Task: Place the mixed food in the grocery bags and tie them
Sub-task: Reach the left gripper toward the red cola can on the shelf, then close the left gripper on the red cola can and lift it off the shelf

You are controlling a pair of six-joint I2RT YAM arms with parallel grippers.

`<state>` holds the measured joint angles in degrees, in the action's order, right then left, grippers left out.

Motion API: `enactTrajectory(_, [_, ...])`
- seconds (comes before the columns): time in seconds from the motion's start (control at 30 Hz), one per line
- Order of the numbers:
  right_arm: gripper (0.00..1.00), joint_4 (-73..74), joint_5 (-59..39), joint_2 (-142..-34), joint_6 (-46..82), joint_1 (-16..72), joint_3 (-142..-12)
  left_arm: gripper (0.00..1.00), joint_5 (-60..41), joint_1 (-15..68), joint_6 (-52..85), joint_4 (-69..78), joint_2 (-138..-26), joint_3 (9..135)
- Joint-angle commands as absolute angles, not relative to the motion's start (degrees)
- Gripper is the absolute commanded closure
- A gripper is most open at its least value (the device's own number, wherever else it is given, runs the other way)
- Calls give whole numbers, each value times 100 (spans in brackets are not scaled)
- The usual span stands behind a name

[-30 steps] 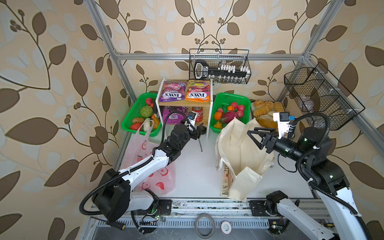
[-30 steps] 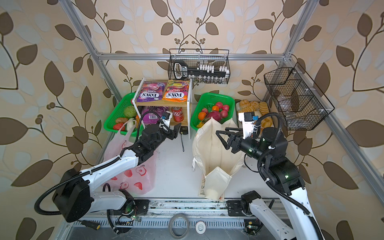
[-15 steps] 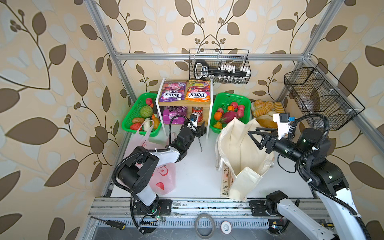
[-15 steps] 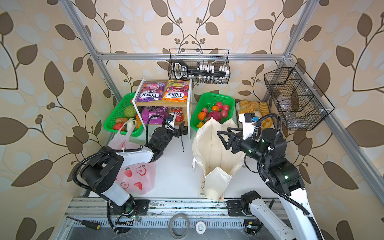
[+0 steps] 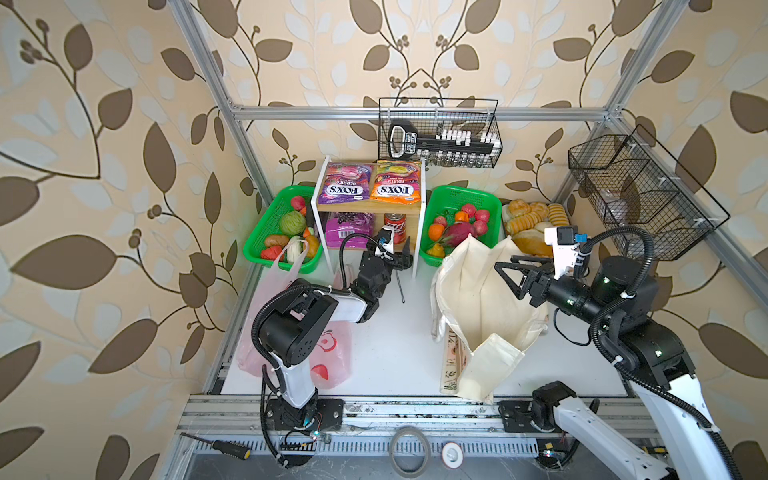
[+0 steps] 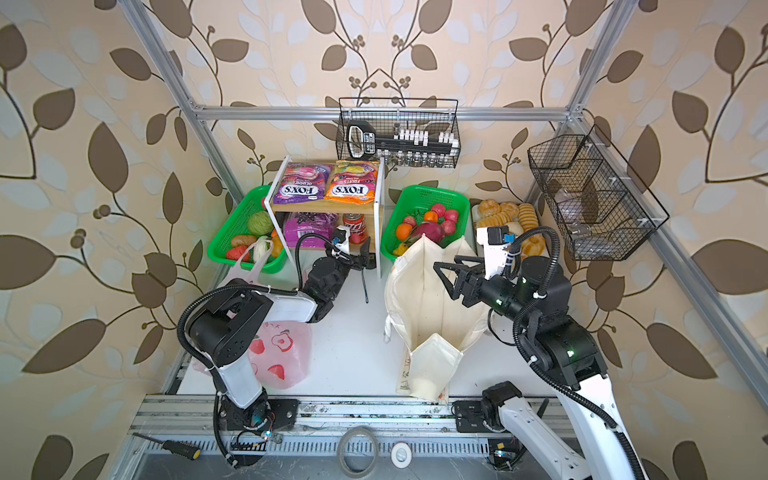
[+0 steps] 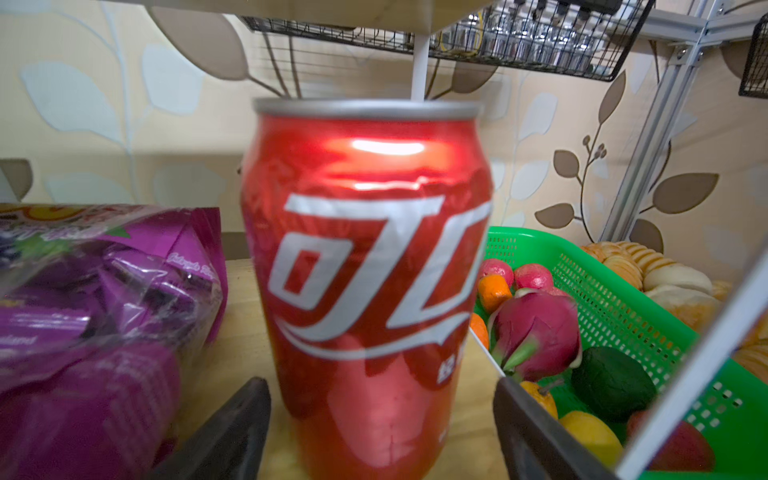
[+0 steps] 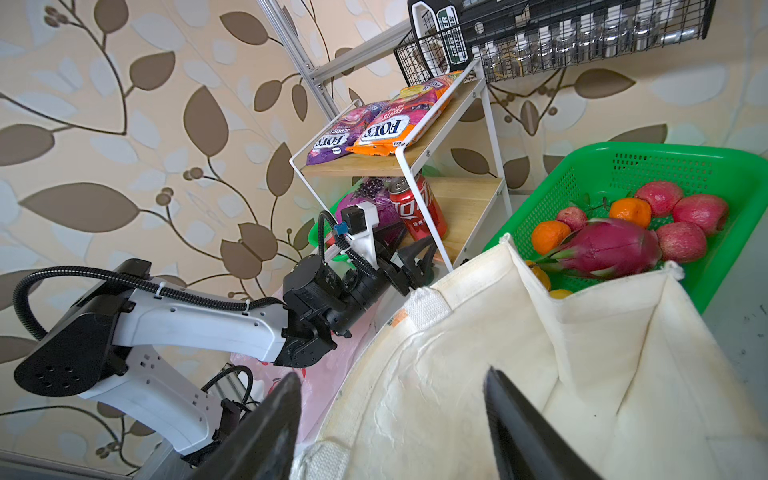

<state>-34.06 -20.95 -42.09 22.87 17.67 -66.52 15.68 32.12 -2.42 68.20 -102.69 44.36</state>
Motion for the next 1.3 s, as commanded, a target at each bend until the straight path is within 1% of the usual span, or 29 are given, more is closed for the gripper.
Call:
enactTrajectory(0.0, [30, -3418, -2030, -4184, 2206, 1801, -6539, 14, 1758, 3115, -170, 7356, -10350, 4745])
enactTrajectory(0.2, [30, -3402, -2065, -4211, 2206, 1797, -6515, 13, 1705, 3096, -140, 7286, -10503, 4971])
enactTrajectory(0.3, [30, -3404, -2077, -4194, 2200, 1800, -6514, 16, 1682, 3077, -139, 7260, -10543, 5036])
enactTrajectory(0.37, [29, -3397, -2196, -4194, 2171, 1800, -6511, 20, 1567, 3078, -136, 7268, -10508, 4988])
enactTrajectory(0.43, [29, -3401, -2312, -4214, 2168, 1802, -6488, 26, 1444, 3079, -138, 7299, -10424, 4878])
enactTrajectory(0.5, [29, -3387, -2423, -4276, 2203, 1802, -6463, 38, 1351, 3076, -160, 7361, -10323, 4725])
enactTrajectory(0.6, [29, -3431, -2456, -4380, 2267, 1805, -6474, 52, 1246, 3086, -197, 7669, -10178, 4421])
enactTrajectory(0.73, [29, -3406, -2361, -4432, 2359, 1843, -6461, 57, 1236, 3085, -194, 7781, -9858, 4078])
enactTrajectory(1.0, [30, -3288, -2316, -4467, 2525, 1932, -6469, 62, 963, 3108, -144, 7704, -9101, 3544])
enactTrajectory(1.13, [30, -3390, -1985, -4663, 2519, 2391, -6652, 65, 460, 3157, -37, 6659, -7661, 3174])
enactTrajectory(1.27, [30, -3770, -1424, -4935, 2118, 2943, -7071, 66, -223, 3188, 66, 4582, -6277, 3333])
